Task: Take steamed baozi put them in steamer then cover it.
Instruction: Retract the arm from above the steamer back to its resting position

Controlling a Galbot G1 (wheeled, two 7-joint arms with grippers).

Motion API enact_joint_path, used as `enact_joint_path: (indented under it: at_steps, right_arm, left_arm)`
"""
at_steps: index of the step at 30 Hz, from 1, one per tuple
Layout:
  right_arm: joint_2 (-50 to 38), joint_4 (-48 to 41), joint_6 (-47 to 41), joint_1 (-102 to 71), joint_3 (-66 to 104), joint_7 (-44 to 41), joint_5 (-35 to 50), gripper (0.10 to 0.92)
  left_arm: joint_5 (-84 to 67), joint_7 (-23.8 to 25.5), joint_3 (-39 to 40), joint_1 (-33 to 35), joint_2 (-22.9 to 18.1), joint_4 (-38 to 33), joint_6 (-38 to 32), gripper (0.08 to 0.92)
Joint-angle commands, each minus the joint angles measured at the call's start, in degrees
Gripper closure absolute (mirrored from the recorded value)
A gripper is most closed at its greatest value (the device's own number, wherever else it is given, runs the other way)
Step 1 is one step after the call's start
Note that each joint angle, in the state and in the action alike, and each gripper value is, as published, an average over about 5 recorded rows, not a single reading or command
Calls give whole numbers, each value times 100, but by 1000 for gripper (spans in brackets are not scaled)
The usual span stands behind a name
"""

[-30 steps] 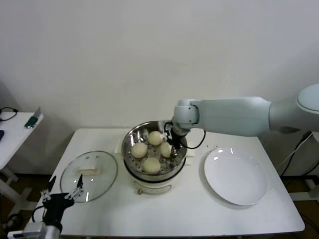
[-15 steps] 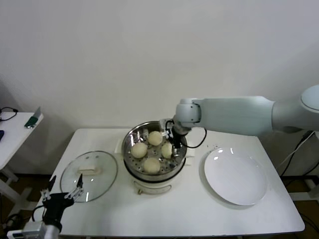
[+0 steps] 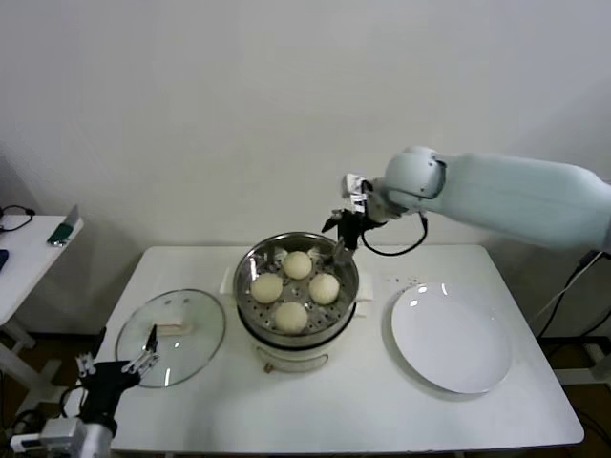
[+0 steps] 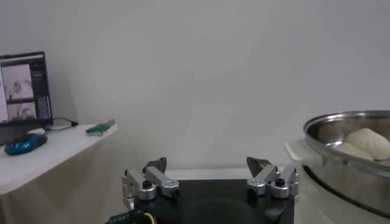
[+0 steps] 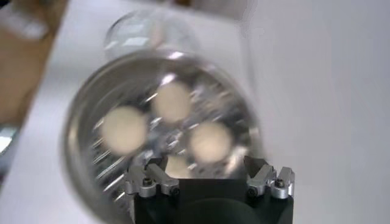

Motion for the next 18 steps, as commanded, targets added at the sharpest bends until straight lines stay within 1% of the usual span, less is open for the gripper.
enact_joint_path:
  at_steps: [1, 4, 9, 14, 18]
  right_arm:
    - [-2027, 399, 254, -4049, 4916, 3047, -39, 203]
    - [-2414, 448, 631, -5354, 6178, 3256, -381, 203]
    - [-2694, 583, 1386, -7717, 8316, 3158, -673, 203]
    - [-2279, 743, 2092, -10114, 10642, 2778, -834, 203]
    - [-1691, 920, 2810, -11594, 11760, 2573, -1064, 203]
  left_arm:
    - [166, -27, 98, -331, 289, 7, 54, 177]
    - [346, -15, 181, -457, 336, 29, 153, 177]
    - [928, -17, 298, -671, 354, 205, 179, 177]
    - [2439, -144, 247, -788, 460, 453, -271, 177]
    - [3321, -153, 116, -802, 537, 599, -566, 177]
